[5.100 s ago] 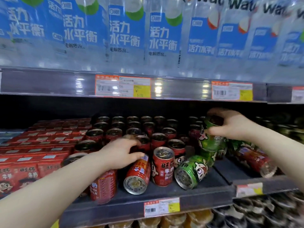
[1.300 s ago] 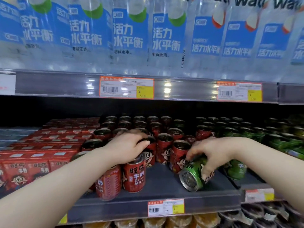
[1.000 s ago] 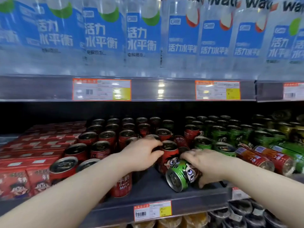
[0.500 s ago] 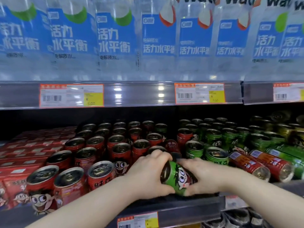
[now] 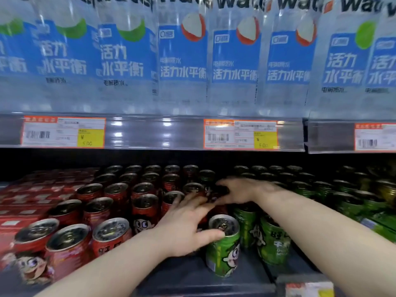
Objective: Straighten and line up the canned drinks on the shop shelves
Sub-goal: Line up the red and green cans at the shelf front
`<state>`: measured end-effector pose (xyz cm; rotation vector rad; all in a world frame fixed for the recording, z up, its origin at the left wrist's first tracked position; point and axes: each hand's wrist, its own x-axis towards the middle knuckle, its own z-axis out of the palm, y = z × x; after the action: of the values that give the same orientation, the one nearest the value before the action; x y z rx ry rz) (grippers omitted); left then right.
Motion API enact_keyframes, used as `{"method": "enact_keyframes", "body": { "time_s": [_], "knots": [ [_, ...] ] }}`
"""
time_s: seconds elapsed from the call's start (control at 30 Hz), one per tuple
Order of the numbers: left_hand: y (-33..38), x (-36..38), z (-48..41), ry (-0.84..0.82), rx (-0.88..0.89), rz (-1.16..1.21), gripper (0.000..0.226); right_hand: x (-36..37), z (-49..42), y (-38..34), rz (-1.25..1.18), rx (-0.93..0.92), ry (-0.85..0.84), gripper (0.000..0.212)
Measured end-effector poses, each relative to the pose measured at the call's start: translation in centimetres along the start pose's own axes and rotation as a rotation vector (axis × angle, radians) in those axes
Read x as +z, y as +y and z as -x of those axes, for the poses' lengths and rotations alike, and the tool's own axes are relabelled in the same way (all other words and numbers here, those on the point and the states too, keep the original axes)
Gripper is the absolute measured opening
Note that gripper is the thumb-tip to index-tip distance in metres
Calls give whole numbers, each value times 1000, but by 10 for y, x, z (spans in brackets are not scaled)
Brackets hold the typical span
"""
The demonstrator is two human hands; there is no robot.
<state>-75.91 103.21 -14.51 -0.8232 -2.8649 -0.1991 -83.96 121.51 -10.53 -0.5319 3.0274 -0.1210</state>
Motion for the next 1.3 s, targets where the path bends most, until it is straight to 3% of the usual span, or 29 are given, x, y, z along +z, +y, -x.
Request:
{"method": "enact_keyframes", "body": {
  "time_s": [0.1, 0.2, 0.37, 0.47, 0.57, 0.7, 0.93, 1.07, 1.23, 1.3],
  "knots": [
    [-11, 0, -2, -42, -99, 9, 114, 1, -12, -3, -41, 20, -129, 80],
    [-16, 3, 0, -110, -151, -16, 119, 4, -22, 0, -22, 50, -196, 77],
    [-18, 3, 2, -148, -173, 2, 101, 4, -17, -1, -84, -4, -120, 75],
    [-19, 5, 1, -144, -171, 10, 103, 5, -7, 1, -90, -79, 19, 67],
    [-18, 6, 0, -130, -168, 12, 110, 6, 0, 4, -109, -90, 124, 37],
    [-15, 8, 2, -86, -140, 34, 116, 9, 12, -6, -147, -102, -30, 26],
    [7, 8, 9, -82, 50, 15, 78, 16, 27, -21, -190, 8, 58, 53],
    [6, 19, 9, 80, 60, 22, 97, 1, 59, -13, -228, 27, 176, 49],
    [14, 33, 7, 278, 11, 129, 87, -10, 112, 33, -183, 288, 331, 28],
    [19, 33, 6, 270, -36, 141, 87, -9, 132, 50, -78, 367, 271, 30]
  ]
}}
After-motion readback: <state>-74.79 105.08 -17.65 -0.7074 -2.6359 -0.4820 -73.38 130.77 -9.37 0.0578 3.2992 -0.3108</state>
